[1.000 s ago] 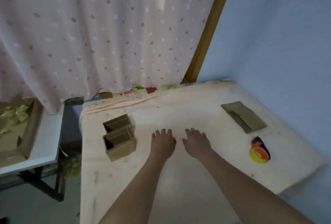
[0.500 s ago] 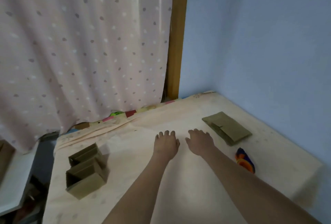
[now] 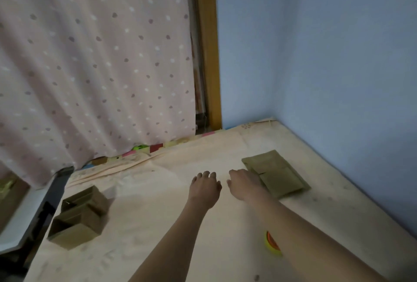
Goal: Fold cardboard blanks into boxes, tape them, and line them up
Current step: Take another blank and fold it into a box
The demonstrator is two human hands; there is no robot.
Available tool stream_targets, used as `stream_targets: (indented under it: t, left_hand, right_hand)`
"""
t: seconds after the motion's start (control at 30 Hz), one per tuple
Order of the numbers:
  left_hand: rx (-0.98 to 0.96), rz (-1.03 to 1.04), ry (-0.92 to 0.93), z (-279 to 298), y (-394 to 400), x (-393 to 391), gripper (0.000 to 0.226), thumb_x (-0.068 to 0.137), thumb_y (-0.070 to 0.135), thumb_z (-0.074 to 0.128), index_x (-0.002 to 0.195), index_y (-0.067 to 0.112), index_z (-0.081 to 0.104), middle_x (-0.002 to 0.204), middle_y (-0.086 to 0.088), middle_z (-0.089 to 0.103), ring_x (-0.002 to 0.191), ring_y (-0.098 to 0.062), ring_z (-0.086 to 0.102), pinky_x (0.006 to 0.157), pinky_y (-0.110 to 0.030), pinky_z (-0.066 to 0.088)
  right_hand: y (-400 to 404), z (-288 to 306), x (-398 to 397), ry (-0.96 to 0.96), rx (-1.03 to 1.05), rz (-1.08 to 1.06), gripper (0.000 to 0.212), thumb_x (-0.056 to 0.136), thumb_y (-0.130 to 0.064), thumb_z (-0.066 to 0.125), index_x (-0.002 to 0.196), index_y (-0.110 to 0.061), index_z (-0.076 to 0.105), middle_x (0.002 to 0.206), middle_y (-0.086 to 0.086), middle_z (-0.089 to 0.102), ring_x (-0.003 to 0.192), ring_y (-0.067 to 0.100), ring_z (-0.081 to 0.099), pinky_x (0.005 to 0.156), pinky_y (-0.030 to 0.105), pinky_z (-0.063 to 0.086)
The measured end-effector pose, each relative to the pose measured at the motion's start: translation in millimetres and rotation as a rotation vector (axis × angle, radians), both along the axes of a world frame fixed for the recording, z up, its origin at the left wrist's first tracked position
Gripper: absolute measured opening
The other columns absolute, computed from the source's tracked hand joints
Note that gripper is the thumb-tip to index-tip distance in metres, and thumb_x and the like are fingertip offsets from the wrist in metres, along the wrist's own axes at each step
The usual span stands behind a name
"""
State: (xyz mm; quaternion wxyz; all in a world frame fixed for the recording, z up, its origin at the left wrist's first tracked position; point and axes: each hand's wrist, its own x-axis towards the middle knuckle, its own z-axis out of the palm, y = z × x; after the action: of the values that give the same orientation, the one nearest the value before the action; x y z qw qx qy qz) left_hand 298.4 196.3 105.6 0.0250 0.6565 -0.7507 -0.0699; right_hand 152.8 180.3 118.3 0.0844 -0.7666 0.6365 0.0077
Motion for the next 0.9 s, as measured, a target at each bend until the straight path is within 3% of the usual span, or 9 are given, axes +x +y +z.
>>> stream_targets:
  t: [0.33, 0.53, 0.6, 0.7, 0.9]
  left_hand:
    - [0.028, -0.021, -0.011, -11, -24, -43, 0.043, 0.104, 0.033, 0.036, 0.139, 0.010, 0.045, 0.140, -0.011, 0.050, 0.127, -0.030, 0.046, 0.104, -0.039, 0.035]
    - [0.018, -0.087, 0.018, -25, -46, -57, 0.042, 0.104, 0.034, 0.035, 0.136, 0.011, 0.047, 0.138, -0.010, 0.051, 0.125, -0.030, 0.047, 0.104, -0.039, 0.036]
    - [-0.005, -0.110, 0.026, -24, -61, -65, 0.042, 0.104, 0.034, 0.035, 0.137, 0.011, 0.046, 0.138, -0.011, 0.050, 0.126, -0.030, 0.046, 0.105, -0.039, 0.035]
    - [0.006, -0.137, 0.053, -28, -75, -79, 0.046, 0.104, 0.034, 0.035, 0.142, 0.010, 0.042, 0.141, -0.012, 0.048, 0.129, -0.031, 0.044, 0.107, -0.041, 0.034]
    - [0.002, -0.170, 0.020, -31, -97, -104, 0.049, 0.104, 0.035, 0.036, 0.144, 0.009, 0.040, 0.142, -0.013, 0.047, 0.128, -0.032, 0.044, 0.107, -0.042, 0.035]
  right_hand:
    - [-21, -6, -40, 0.010, 0.011, -0.016, 0.033, 0.106, -0.036, 0.039, 0.121, -0.012, 0.056, 0.120, 0.009, 0.062, 0.109, 0.029, 0.061, 0.082, 0.037, 0.047]
    - [-19, -6, -56, -0.041, 0.020, -0.130, 0.031, 0.105, -0.034, 0.040, 0.115, -0.013, 0.062, 0.109, 0.006, 0.067, 0.099, 0.023, 0.064, 0.087, 0.039, 0.053]
    - [-21, -6, -66, -0.042, 0.017, -0.155, 0.028, 0.106, -0.033, 0.041, 0.106, -0.015, 0.062, 0.097, 0.002, 0.065, 0.088, 0.018, 0.062, 0.077, 0.031, 0.051]
    - [-24, -7, -85, -0.025, 0.014, -0.202, 0.030, 0.105, -0.029, 0.043, 0.079, -0.021, 0.055, 0.075, -0.005, 0.055, 0.063, 0.010, 0.050, 0.055, 0.023, 0.037]
    - [-47, 0, -115, 0.018, 0.031, -0.214, 0.029, 0.106, -0.028, 0.038, 0.101, -0.014, 0.064, 0.088, -0.002, 0.060, 0.065, 0.010, 0.048, 0.049, 0.022, 0.030]
